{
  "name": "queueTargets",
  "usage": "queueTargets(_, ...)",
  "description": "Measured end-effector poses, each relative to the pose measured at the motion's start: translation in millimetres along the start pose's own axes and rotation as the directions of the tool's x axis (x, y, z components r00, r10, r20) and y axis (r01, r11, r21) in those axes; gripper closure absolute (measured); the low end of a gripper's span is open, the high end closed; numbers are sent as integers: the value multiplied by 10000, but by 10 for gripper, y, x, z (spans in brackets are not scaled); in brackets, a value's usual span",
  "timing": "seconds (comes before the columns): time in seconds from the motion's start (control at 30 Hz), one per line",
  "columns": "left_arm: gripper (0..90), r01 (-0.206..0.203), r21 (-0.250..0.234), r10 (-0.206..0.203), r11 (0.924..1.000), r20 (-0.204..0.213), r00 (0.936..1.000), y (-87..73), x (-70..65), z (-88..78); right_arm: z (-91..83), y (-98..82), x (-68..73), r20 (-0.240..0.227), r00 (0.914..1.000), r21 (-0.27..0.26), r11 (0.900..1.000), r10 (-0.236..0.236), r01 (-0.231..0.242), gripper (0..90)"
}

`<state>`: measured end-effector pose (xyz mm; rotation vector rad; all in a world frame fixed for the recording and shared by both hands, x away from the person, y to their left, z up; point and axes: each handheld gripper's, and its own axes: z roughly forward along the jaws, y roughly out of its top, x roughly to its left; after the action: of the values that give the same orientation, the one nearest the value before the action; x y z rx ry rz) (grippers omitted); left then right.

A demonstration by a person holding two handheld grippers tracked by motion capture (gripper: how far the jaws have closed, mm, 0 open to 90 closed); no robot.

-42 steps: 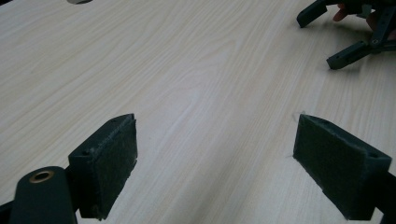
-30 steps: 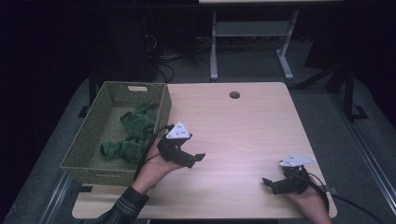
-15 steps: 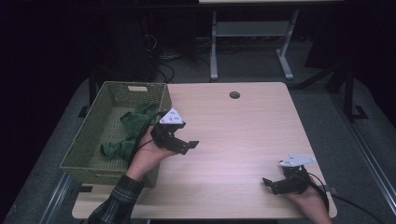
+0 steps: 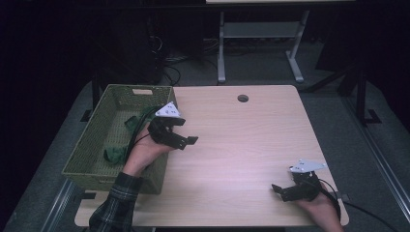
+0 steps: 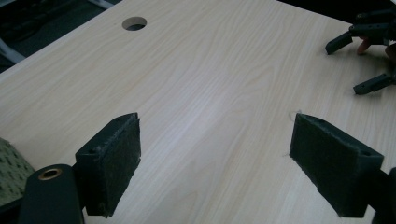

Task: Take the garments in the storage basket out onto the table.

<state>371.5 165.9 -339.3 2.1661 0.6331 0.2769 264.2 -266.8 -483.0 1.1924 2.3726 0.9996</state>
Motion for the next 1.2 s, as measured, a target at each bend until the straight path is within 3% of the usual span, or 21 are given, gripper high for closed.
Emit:
queueTargets(0.27, 159, 137, 50, -135, 9999, -343, 9993, 33, 171, -61, 2, 0, -3, 6, 10000, -26, 10000, -49, 49, 15)
queueTargets(0.67, 160, 453, 73, -446, 9989, -727, 9964, -101, 385, -228, 2, 1, -4, -38, 10000, -25, 10000, -47, 46, 15)
queueTargets(0.9, 163, 842, 7, -837, 9965, -982, 9916, -201, 515, -359, 2, 1, -5, -37, 10000, -24, 10000, -47, 47, 15)
queueTargets(1.2, 205, 1143, 181, -1095, 9933, -1709, 9792, -346, 691, -531, 2, 1, -5, -39, 10000, -28, 10000, -50, 50, 15)
